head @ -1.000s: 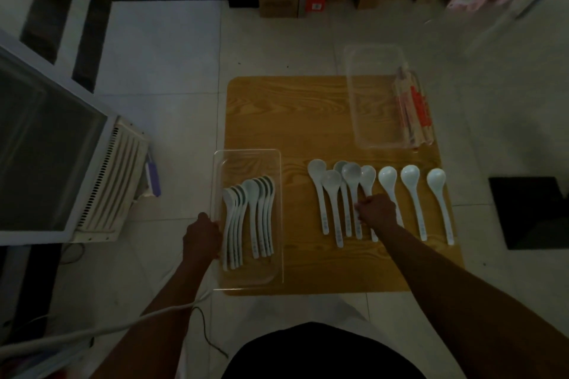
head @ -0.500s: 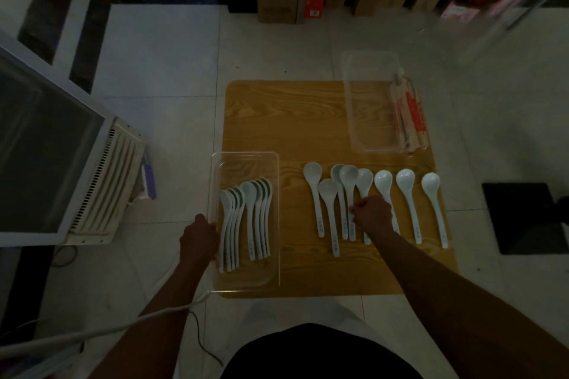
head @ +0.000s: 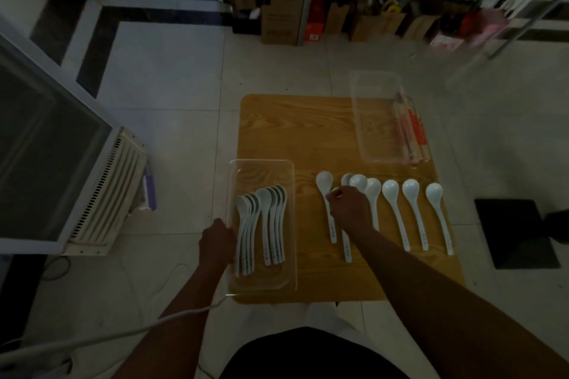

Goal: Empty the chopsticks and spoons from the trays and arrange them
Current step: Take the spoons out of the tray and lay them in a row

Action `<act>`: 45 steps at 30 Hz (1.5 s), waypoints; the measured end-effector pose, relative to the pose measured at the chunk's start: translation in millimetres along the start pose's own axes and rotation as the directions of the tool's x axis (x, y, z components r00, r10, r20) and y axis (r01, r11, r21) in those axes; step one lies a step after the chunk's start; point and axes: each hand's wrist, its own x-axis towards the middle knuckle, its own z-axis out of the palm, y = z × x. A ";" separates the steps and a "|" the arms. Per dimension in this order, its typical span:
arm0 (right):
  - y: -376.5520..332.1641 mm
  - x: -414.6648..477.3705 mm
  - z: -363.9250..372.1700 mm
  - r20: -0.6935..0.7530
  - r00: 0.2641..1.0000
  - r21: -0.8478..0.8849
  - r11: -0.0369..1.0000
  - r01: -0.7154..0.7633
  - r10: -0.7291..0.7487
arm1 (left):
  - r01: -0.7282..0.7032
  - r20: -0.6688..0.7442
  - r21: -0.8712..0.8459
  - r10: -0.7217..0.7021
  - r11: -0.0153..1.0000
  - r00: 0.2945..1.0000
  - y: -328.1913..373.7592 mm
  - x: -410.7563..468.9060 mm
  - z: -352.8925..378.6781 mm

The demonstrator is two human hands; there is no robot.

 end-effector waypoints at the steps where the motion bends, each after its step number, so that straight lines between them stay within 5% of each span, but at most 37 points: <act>1: -10.4 -7.9 8.7 -0.004 0.999 -0.014 0.999 0.036 -0.036 | -0.005 0.009 0.004 0.005 1.000 1.000 -0.2 -0.3 -0.8; 8: -51.1 -64.4 80.6 0.195 0.964 -0.064 0.978 0.197 -0.181 | -0.047 0.026 -0.014 0.048 0.999 0.999 -5.7 0.3 1.7; 13: -52.6 -77.3 110.7 0.332 0.935 -0.177 0.966 0.190 -0.123 | -0.065 0.033 0.021 0.064 0.998 0.997 -5.6 1.5 1.0; 29: -61.9 -84.6 128.5 0.240 0.971 -0.107 0.994 0.028 -0.001 | -0.116 0.070 0.041 0.113 0.992 0.991 -9.6 2.5 -3.5; 41: -63.5 -75.0 138.1 0.324 0.938 0.104 0.982 -0.161 0.119 | -0.081 0.073 0.011 0.080 0.997 0.994 -7.5 3.8 -5.2; 45: -65.9 -71.5 114.7 0.273 0.960 0.057 0.995 -0.078 0.059 | -0.077 0.065 0.012 0.076 0.997 0.995 -7.5 3.6 -4.9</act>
